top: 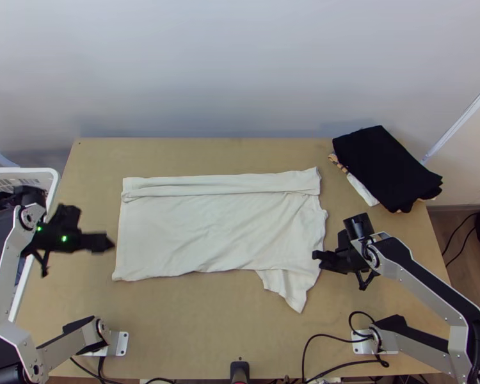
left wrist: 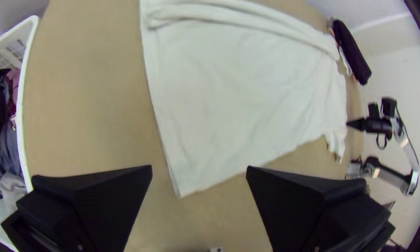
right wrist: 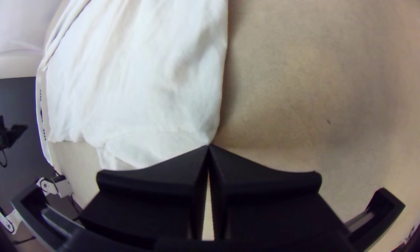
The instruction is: Fold the t-shirt
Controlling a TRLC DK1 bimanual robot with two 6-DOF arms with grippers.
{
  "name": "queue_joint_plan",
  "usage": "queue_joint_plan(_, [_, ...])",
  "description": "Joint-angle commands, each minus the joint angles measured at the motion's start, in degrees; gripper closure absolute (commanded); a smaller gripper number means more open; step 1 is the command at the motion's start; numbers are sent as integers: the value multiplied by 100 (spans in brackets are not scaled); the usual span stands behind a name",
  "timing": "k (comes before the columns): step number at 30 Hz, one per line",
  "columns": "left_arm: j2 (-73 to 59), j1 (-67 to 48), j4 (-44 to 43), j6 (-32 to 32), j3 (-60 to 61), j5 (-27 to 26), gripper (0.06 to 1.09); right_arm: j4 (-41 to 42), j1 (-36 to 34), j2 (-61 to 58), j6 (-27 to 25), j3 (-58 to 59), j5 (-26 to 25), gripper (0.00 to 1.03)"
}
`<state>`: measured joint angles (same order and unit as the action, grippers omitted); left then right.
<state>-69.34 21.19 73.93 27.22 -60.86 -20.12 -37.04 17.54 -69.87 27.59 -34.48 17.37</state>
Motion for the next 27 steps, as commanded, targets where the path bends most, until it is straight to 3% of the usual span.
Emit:
queue_joint_plan(1, [131,96,499,1382,320,254,11,65,-5,-45,-52,117,4,100])
queue_joint_plan(7, [210,69,130,1725,1129,808,11,74,39,-18,-52,108,4,100])
queue_joint_plan(11, [202,43,-125,1743,1445,852,11,74,39,17,-88,126,4,100])
queue_joint_plan(15, [202,-115,-485,1593,1674,852,23,91,57,26,-88,117,4,100])
queue_joint_plan(22, [0,-238,-986,1514,2052,887,24,127,118,-36,-70,73,4,100])
queue_joint_plan(27, [-132,-335,-1258,1391,2157,878,33,162,206,-36,-61,134,-5,100])
